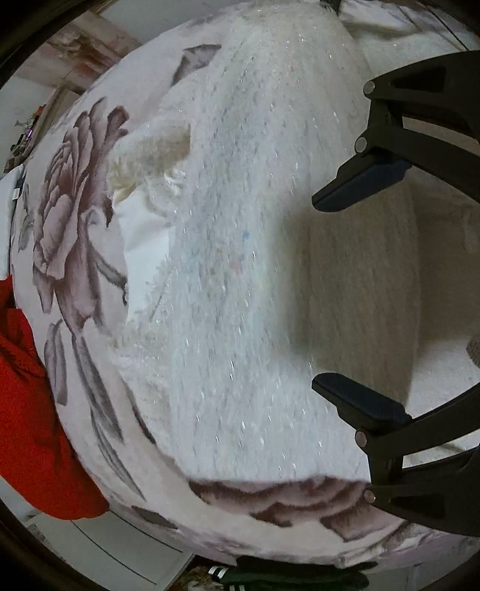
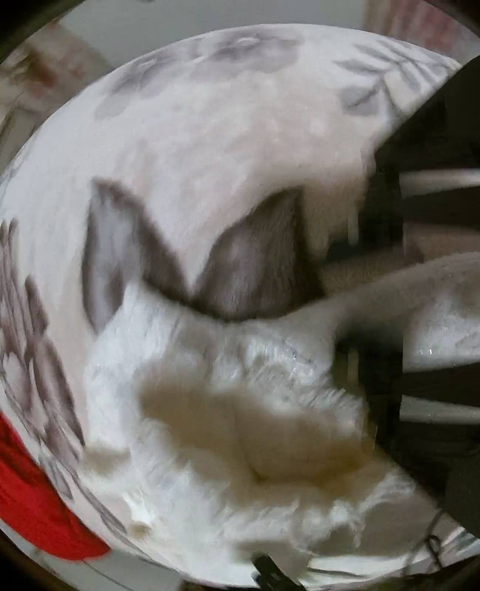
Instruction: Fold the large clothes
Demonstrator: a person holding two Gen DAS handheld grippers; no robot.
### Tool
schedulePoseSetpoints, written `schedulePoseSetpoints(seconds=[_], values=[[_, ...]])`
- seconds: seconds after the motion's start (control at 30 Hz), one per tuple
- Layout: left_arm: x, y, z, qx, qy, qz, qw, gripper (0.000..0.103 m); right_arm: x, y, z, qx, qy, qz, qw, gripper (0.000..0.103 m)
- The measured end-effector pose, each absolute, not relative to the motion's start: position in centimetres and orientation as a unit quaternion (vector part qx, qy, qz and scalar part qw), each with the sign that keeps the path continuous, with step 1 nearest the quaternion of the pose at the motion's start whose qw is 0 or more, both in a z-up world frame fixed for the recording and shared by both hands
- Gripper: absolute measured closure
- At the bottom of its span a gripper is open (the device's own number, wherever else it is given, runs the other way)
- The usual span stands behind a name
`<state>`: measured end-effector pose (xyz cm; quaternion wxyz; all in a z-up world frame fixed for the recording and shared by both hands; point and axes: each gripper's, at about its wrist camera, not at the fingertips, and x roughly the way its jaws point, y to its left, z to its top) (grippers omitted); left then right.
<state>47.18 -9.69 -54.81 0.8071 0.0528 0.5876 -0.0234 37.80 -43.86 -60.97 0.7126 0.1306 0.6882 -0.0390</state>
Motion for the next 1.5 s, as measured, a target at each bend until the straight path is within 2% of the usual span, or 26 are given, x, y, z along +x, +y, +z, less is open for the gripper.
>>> schedulePoseSetpoints(seconds=[0.07, 0.13, 0.3, 0.37, 0.47, 0.53, 0.6, 0.73, 0.8, 0.9, 1.03, 1.1, 1.27, 1.4, 1.5], values=[[46.4, -9.6, -54.2, 0.05, 0.588, -0.029, 0.807, 0.014, 36.5, -46.9, -61.8, 0.225, 0.7, -0.038, 0.677, 0.081], [45.3, -9.4, -53.5, 0.051, 0.587, -0.032, 0.808, 0.014, 35.2, -47.6, -60.1, 0.243, 0.704, -0.049, 0.665, 0.072], [42.9, -8.3, -52.9, 0.047, 0.593, -0.027, 0.803, 0.014, 32.2, -45.7, -50.5, 0.235, 0.643, -0.074, 0.725, 0.071], [41.9, -7.6, -53.0, 0.045, 0.599, -0.029, 0.799, 0.014, 33.1, -44.2, -48.7, 0.247, 0.621, -0.042, 0.743, 0.071], [40.5, -6.7, -53.6, 0.056, 0.602, -0.021, 0.796, 0.014, 37.2, -40.4, -50.1, 0.23, 0.622, 0.014, 0.748, 0.072], [39.9, -5.7, -53.9, 0.057, 0.602, -0.018, 0.796, 0.014, 40.3, -38.3, -54.7, 0.162, 0.671, -0.027, 0.723, 0.072], [39.4, -4.8, -53.8, 0.051, 0.603, -0.018, 0.796, 0.014, 41.0, -39.0, -59.0, 0.184, 0.727, -0.039, 0.66, 0.072], [37.4, -4.3, -52.2, 0.048, 0.584, -0.037, 0.809, 0.014, 37.5, -40.5, -53.1, 0.196, 0.709, -0.034, 0.677, 0.063], [36.2, -4.8, -51.8, 0.059, 0.582, -0.037, 0.81, 0.014, 33.1, -41.5, -49.4, 0.194, 0.71, -0.033, 0.676, 0.058], [34.2, -6.1, -51.8, 0.059, 0.596, -0.03, 0.8, 0.014, 26.9, -42.1, -49.3, 0.156, 0.734, -0.037, 0.66, 0.058], [31.3, -9.0, -51.6, 0.063, 0.615, -0.012, 0.786, 0.014, 19.5, -44.3, -58.3, 0.104, 0.793, -0.089, 0.593, 0.059], [29.7, -11.3, -51.2, 0.074, 0.618, -0.014, 0.783, 0.014, 16.3, -46.4, -61.4, 0.185, 0.803, -0.075, 0.561, 0.059], [26.4, -20.4, -51.6, 0.062, 0.655, -0.026, 0.753, 0.014, 15.5, -52.4, -57.1, 0.278, 0.773, 0.001, 0.571, 0.055], [24.4, -29.0, -53.2, 0.012, 0.681, -0.04, 0.731, 0.014, 15.9, -57.8, -53.9, 0.229, 0.774, 0.034, 0.589, 0.054], [23.5, -34.6, -55.6, 0.013, 0.698, -0.041, 0.715, 0.014, 16.9, -62.0, -53.2, 0.198, 0.777, 0.045, 0.596, 0.054]])
